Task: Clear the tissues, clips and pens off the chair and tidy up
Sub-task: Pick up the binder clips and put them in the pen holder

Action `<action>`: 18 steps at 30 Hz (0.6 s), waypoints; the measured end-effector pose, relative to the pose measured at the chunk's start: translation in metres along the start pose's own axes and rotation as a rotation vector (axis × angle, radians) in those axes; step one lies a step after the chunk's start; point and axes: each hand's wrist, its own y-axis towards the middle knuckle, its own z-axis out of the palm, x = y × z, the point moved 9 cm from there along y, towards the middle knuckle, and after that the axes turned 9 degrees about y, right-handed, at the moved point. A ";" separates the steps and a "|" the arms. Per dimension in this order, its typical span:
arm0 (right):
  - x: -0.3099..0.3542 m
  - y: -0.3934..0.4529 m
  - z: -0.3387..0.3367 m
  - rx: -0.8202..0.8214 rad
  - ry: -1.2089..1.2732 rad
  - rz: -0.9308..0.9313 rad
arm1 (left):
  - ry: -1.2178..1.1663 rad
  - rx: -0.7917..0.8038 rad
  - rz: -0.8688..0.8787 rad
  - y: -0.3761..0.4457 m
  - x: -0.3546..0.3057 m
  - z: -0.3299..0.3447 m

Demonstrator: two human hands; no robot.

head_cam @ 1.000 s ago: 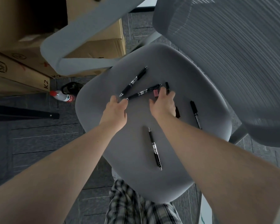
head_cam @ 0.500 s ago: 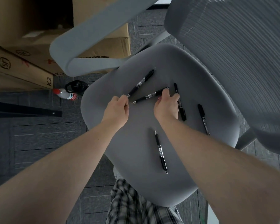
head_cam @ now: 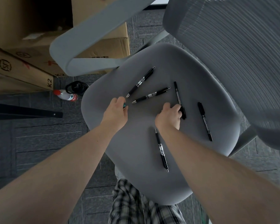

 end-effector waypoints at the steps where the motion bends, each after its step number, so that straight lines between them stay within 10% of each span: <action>1: -0.001 0.000 0.001 0.001 0.011 0.000 | 0.012 -0.004 0.005 -0.001 0.000 0.001; 18: -0.004 -0.020 -0.027 0.068 0.255 -0.059 | 0.099 0.075 0.031 -0.014 -0.010 -0.008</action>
